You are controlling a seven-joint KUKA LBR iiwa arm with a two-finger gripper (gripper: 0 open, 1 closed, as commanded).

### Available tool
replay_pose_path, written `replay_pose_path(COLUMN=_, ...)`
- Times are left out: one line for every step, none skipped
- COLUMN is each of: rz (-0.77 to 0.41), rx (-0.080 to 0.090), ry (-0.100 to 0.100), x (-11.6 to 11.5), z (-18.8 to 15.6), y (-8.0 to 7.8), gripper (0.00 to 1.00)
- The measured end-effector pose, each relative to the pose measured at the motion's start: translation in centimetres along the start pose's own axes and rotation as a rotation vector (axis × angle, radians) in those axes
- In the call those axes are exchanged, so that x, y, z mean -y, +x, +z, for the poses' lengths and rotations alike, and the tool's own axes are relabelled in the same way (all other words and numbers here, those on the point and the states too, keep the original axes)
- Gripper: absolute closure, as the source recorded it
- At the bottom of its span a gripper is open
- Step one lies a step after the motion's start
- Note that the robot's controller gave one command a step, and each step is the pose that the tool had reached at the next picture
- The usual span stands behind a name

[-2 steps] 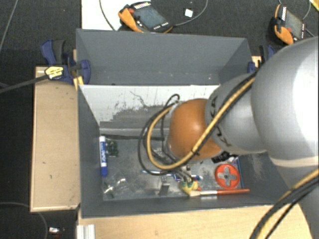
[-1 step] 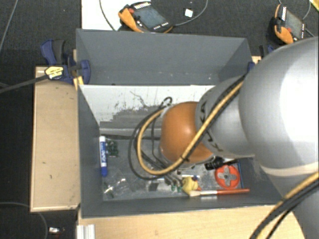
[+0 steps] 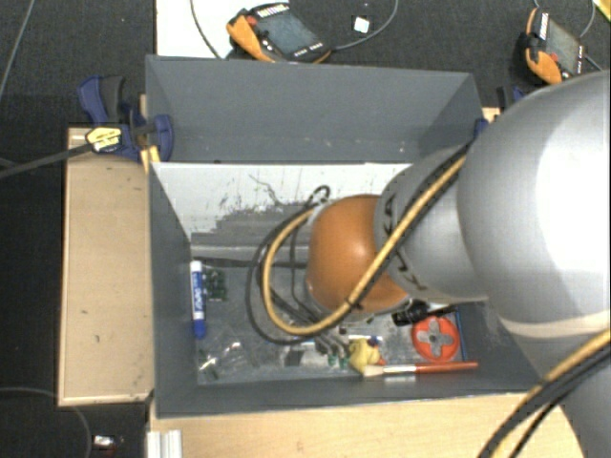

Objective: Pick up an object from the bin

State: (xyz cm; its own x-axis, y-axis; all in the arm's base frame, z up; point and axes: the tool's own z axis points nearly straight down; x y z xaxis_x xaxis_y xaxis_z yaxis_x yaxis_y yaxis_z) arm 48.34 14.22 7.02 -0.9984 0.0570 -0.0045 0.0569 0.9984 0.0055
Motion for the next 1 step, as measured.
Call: replay_pose_path(rz=0.000, rx=-0.010, ry=0.003, x=0.09, z=-1.40, y=0.26, gripper=1.00)
